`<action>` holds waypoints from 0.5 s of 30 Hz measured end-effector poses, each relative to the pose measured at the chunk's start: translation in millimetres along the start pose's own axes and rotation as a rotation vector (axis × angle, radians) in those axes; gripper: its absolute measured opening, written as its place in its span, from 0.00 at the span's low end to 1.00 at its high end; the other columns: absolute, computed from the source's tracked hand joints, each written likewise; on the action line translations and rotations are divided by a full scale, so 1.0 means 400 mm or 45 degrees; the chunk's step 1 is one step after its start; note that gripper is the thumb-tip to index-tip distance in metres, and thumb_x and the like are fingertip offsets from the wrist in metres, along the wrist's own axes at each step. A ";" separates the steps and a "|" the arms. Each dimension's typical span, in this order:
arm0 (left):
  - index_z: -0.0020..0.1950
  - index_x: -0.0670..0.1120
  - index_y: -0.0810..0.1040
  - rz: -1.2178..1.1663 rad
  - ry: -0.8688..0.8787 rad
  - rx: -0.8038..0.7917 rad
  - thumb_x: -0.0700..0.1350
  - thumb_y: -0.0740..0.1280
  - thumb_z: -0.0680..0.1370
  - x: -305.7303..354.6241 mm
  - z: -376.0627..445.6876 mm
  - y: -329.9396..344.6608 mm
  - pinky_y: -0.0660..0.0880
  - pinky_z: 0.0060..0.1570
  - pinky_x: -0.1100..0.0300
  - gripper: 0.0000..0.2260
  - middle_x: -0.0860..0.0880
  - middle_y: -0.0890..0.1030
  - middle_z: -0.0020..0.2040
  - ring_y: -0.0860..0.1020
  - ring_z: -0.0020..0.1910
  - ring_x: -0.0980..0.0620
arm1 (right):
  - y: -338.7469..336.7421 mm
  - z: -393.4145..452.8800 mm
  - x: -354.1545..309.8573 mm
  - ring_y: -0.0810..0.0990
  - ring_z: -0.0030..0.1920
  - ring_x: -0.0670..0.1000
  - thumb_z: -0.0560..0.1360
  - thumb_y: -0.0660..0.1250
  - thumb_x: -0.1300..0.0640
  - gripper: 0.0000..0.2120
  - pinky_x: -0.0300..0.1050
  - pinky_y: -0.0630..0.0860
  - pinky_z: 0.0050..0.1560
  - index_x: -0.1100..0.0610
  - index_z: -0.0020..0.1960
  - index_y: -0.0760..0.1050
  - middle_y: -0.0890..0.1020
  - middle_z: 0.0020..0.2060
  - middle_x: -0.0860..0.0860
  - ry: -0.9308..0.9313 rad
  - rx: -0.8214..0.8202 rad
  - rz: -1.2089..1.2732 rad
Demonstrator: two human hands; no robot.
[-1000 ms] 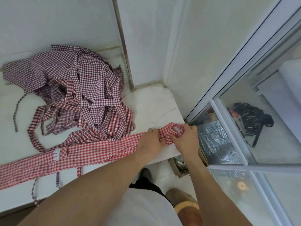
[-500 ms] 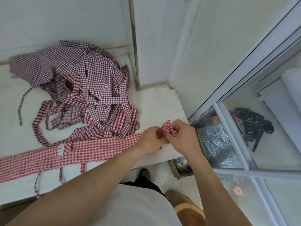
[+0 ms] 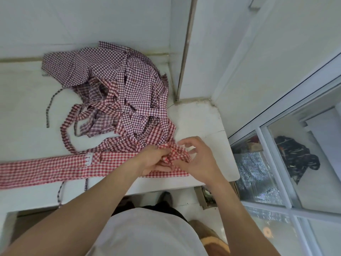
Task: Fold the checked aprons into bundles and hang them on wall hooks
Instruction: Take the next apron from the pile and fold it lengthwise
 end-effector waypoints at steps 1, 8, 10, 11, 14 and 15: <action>0.57 0.35 0.77 0.004 -0.010 0.003 0.40 0.65 0.81 -0.007 -0.001 -0.016 0.83 0.38 0.57 0.09 0.40 0.86 0.45 0.85 0.40 0.46 | 0.005 0.004 0.009 0.72 0.62 0.43 0.65 0.81 0.55 0.29 0.41 0.70 0.63 0.46 0.63 0.75 0.73 0.61 0.42 -0.005 -0.026 -0.077; 0.57 0.46 0.75 0.136 -0.012 0.099 0.36 0.65 0.81 -0.045 -0.002 -0.115 0.83 0.37 0.57 0.07 0.41 0.83 0.52 0.85 0.41 0.45 | 0.105 0.008 0.114 0.76 0.60 0.48 0.68 0.79 0.53 0.22 0.50 0.71 0.66 0.52 0.61 0.81 0.80 0.59 0.48 0.018 -0.141 -0.202; 0.61 0.41 0.75 0.130 -0.012 0.118 0.38 0.66 0.80 -0.055 0.000 -0.129 0.82 0.36 0.58 0.09 0.40 0.83 0.52 0.84 0.43 0.47 | 0.129 0.009 0.135 0.77 0.59 0.49 0.69 0.79 0.51 0.18 0.49 0.72 0.64 0.53 0.57 0.83 0.82 0.57 0.49 -0.024 -0.096 -0.213; 0.62 0.40 0.76 0.123 -0.007 0.132 0.41 0.67 0.80 -0.059 0.003 -0.133 0.82 0.37 0.58 0.11 0.41 0.83 0.54 0.84 0.46 0.47 | 0.135 0.009 0.139 0.77 0.58 0.48 0.70 0.77 0.48 0.18 0.49 0.73 0.64 0.53 0.56 0.84 0.83 0.56 0.49 -0.056 -0.063 -0.223; 0.61 0.44 0.77 0.100 0.014 0.199 0.53 0.70 0.78 -0.062 0.003 -0.138 0.83 0.42 0.54 0.16 0.45 0.82 0.56 0.83 0.50 0.46 | 0.154 0.005 0.143 0.77 0.58 0.47 0.72 0.70 0.41 0.20 0.49 0.75 0.63 0.55 0.54 0.85 0.85 0.52 0.49 -0.184 0.058 -0.265; 0.61 0.45 0.77 0.110 0.036 0.239 0.55 0.70 0.78 -0.059 0.003 -0.139 0.83 0.41 0.53 0.17 0.46 0.81 0.56 0.83 0.50 0.46 | 0.158 0.001 0.143 0.77 0.58 0.48 0.73 0.69 0.41 0.20 0.49 0.75 0.63 0.55 0.53 0.85 0.85 0.52 0.49 -0.222 0.097 -0.279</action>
Point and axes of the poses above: each hand's wrist, its own z-axis towards the middle knuckle, its own y-axis out of the palm, x = y × z, the point moved 8 cm from there along z, towards the middle knuckle
